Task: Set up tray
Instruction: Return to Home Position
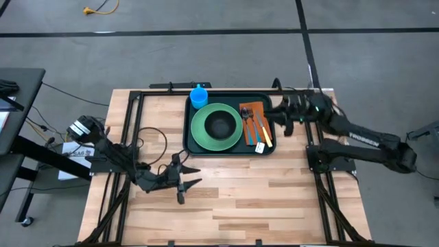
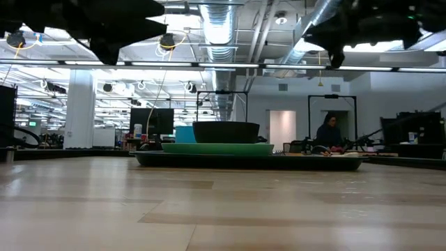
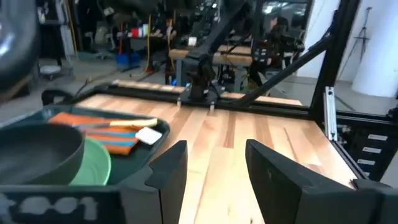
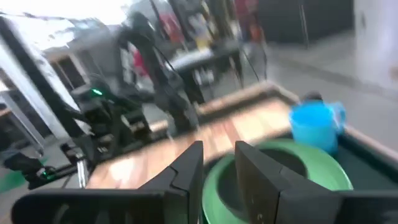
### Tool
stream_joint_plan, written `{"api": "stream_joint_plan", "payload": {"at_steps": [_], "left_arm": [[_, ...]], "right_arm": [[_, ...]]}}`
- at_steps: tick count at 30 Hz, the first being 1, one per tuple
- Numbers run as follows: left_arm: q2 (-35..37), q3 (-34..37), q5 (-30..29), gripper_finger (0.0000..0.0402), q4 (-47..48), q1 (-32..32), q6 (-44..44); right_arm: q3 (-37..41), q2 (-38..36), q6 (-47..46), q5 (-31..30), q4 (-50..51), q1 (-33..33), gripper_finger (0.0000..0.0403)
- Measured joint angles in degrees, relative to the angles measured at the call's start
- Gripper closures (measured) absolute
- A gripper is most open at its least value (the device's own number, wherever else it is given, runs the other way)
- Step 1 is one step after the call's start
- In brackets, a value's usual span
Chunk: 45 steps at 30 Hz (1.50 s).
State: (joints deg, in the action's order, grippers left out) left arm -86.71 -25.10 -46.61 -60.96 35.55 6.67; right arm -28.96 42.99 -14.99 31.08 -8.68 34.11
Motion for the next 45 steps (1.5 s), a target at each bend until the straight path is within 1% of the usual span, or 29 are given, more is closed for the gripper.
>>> {"api": "stream_joint_plan", "payload": {"at_steps": [2, 4, 7, 10, 12, 14, 18, 19, 21, 22, 25, 28, 32, 35, 38, 39, 41, 45], "left_arm": [[-1.96, 0.01, 0.52, 0.0249, -4.51, 0.64, -3.36], [-2.65, 0.02, 3.71, 0.0249, -8.33, 0.32, -5.33], [-0.92, 0.02, 12.63, 0.0249, -9.07, -1.86, -5.49], [4.39, 0.02, 21.12, 0.0249, -4.35, -4.71, -4.02], [10.13, 0.01, 23.95, 0.0249, 3.10, -6.71, -2.79], [17.42, -0.95, 24.11, 0.0249, 14.27, -8.70, -1.95], [33.72, -6.24, 20.83, 0.0249, 43.14, -11.65, -1.40], [37.36, -7.13, 19.77, 0.0249, 48.89, -11.95, -1.41], [43.92, -7.19, 17.76, 0.0249, 55.58, -12.11, -1.80], [46.91, -6.27, 17.06, 0.0249, 56.73, -12.09, -2.00], [55.01, -0.89, 16.74, 0.0249, 57.39, -12.02, -1.88], [60.87, 6.14, 16.17, 0.0249, 56.60, -12.02, -0.22], [66.64, 14.14, 15.78, 0.0249, 53.28, -12.04, -0.04], [70.41, 18.95, 16.31, 0.0249, 52.42, -12.04, -0.15], [73.88, 23.47, 16.33, 0.0249, 52.55, -12.04, -0.11], [75.03, 24.49, 16.35, 0.0249, 53.37, -12.04, 0.10], [76.49, 24.39, 15.83, 0.0249, 55.91, -12.04, 1.04], [76.85, 24.37, 16.88, 0.0249, 54.12, -12.01, -2.74]], "right_arm": [[4.81, -3.33, 0.11, -3.07, -6.87, -4.47, 0.0317], [8.72, -5.79, 0.26, -5.56, -11.57, -8.73, 0.0317], [12.33, -8.14, 0.44, -10.18, -13.89, -14.60, 0.0317], [14.63, -8.67, 0.44, -16.13, -14.00, -20.31, 0.0317], [15.73, -8.53, 0.52, -21.34, -13.90, -24.26, 0.0317], [16.33, -8.11, 1.41, -27.16, -14.12, -28.45, 0.0317], [17.06, -7.74, 4.21, -38.69, -14.84, -37.01, 0.0317], [17.31, -7.75, 5.31, -40.93, -14.99, -39.07, 0.0317], [18.34, -7.73, 7.37, -44.37, -16.61, -43.00, 0.0317], [19.19, -7.75, 8.28, -45.41, -17.76, -44.76, 0.0317], [21.41, -7.81, 10.32, -46.29, -19.46, -48.51, 0.0317], [24.09, -8.54, 10.55, -46.25, -20.84, -50.27, 0.0317], [26.52, -10.96, 11.74, -46.24, -20.79, -50.36, 0.0317], [28.35, -12.42, 12.03, -46.22, -20.41, -49.98, 0.0317], [28.51, -13.09, 13.15, -46.25, -18.55, -49.71, 0.0317], [28.51, -13.15, 13.56, -46.26, -18.24, -49.81, 0.0317], [28.53, -13.10, 14.04, -46.22, -18.43, -49.79, 0.0317], [28.55, -13.02, 13.50, -46.21, -18.34, -48.98, 0.0317]]}}
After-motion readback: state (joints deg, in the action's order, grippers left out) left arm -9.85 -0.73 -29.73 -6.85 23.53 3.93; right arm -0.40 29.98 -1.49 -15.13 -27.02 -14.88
